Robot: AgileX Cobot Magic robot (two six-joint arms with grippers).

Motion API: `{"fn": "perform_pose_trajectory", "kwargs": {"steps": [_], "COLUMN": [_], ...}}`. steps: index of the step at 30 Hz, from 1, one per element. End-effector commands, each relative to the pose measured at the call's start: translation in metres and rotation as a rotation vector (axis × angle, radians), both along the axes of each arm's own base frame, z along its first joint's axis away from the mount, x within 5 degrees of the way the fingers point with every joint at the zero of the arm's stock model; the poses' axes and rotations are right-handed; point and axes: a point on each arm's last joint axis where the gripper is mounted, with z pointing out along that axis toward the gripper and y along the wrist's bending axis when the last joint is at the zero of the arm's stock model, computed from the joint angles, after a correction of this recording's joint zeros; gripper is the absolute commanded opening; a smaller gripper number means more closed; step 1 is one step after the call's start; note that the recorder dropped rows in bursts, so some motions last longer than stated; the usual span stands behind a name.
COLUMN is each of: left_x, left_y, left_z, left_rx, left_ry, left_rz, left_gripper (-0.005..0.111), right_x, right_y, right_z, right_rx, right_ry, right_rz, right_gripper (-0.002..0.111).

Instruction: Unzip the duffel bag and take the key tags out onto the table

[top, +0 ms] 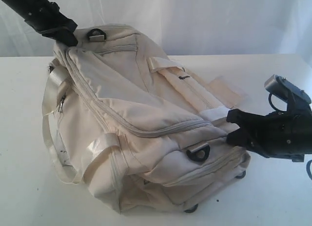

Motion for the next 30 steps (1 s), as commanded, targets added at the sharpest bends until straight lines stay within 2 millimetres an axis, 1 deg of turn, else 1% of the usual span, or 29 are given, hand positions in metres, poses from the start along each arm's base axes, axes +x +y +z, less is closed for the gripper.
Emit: {"fn": "perform_pose_trajectory", "kwargs": {"steps": [1, 4, 6, 8, 11, 13, 16, 19, 22, 24, 27, 30], "left_x": [-0.030, -0.047, -0.063, -0.083, -0.111, -0.129, -0.158, -0.182, -0.200, -0.208, -0.215, -0.215], "left_y": [0.013, 0.017, 0.021, 0.022, 0.024, 0.023, 0.020, 0.017, 0.015, 0.013, 0.013, 0.012], "left_z": [0.013, 0.011, 0.011, 0.012, 0.011, 0.010, 0.002, -0.010, -0.021, -0.026, -0.031, -0.032], "left_rx": [0.062, 0.084, 0.080, 0.080, 0.079, 0.080, 0.072, 0.062, 0.056, 0.051, 0.048, 0.048], "left_ry": [0.103, 0.160, 0.199, 0.233, 0.280, 0.310, 0.367, 0.432, 0.486, 0.503, 0.512, 0.511], "left_rz": [0.007, 0.019, 0.028, 0.025, 0.023, 0.021, 0.020, 0.018, 0.017, 0.023, 0.027, 0.029], "left_gripper": [0.000, 0.000, 0.000, 0.000, 0.000, 0.000, 0.000, 0.000, 0.000, 0.000, 0.000, 0.000], "right_x": [0.019, 0.035, 0.050, 0.066, 0.089, 0.102, 0.120, 0.136, 0.150, 0.158, 0.166, 0.170], "right_y": [-0.009, -0.011, -0.011, -0.010, -0.009, -0.009, -0.010, -0.008, -0.006, -0.004, -0.004, -0.004], "right_z": [0.017, 0.031, 0.040, 0.045, 0.043, 0.043, 0.046, 0.051, 0.054, 0.056, 0.058, 0.063], "right_rx": [-0.095, -0.134, -0.138, -0.148, -0.150, -0.146, -0.145, -0.148, -0.126, -0.113, -0.111, -0.114], "right_ry": [-0.104, -0.167, -0.199, -0.216, -0.215, -0.217, -0.239, -0.263, -0.275, -0.282, -0.297, -0.313], "right_rz": [-0.043, -0.022, -0.013, 0.024, 0.065, 0.070, 0.075, 0.111, 0.142, 0.163, 0.168, 0.175], "right_gripper": [0.000, 0.000, 0.000, 0.000, 0.000, 0.000, 0.000, 0.000, 0.000, 0.000, 0.000, 0.000]}}
